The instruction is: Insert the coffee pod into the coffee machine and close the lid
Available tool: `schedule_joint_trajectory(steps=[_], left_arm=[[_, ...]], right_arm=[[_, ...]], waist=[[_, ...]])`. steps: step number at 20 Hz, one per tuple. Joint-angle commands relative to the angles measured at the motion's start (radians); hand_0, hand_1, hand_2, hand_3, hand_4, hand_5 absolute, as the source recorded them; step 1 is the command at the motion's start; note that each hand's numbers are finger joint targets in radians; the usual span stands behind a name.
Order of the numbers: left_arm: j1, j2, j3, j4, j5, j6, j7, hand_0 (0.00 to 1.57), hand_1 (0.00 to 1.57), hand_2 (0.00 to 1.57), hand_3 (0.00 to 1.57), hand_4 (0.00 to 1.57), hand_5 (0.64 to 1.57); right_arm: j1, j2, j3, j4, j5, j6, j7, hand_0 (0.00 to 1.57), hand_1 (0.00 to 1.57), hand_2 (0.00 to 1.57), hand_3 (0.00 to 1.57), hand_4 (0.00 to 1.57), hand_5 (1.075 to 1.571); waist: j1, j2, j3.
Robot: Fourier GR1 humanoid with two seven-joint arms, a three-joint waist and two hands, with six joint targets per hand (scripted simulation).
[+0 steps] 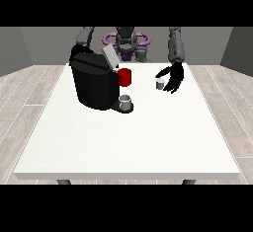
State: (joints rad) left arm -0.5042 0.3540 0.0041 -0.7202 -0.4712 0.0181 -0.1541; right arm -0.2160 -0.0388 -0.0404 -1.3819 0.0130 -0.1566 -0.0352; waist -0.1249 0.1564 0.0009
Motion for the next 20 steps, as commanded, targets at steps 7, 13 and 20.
schedule_joint_trajectory(steps=[7, 13, 20], left_arm=[[-0.055, -0.048, 0.002, 0.077, -0.097, 0.125, -0.017, 0.82, 0.82, 0.97, 0.74, 0.39, 1.571], [-0.028, -0.005, -0.027, 0.129, -0.174, 0.155, -0.050, 0.90, 0.90, 1.01, 0.78, 0.31, 1.571], [-0.100, -0.013, -0.009, 0.124, -0.180, 0.117, -0.118, 1.32, 1.32, 1.43, 1.41, 0.55, 1.571]], right_arm=[[0.031, 0.037, 0.036, 0.041, 0.004, -0.036, -0.052, 0.00, 0.00, 0.00, 0.00, 0.50, 1.571], [0.036, 0.016, -0.006, 0.028, -0.041, 0.021, -0.046, 0.00, 0.00, 0.00, 0.00, 0.53, 1.571], [-0.015, 0.006, -0.033, 0.088, -0.038, -0.003, -0.043, 0.00, 0.00, 0.00, 0.00, 0.43, 1.571]], waist=[[0.002, -0.021, -0.0011], [-0.014, -0.023, -0.0011], [0.013, -0.011, -0.0010]])
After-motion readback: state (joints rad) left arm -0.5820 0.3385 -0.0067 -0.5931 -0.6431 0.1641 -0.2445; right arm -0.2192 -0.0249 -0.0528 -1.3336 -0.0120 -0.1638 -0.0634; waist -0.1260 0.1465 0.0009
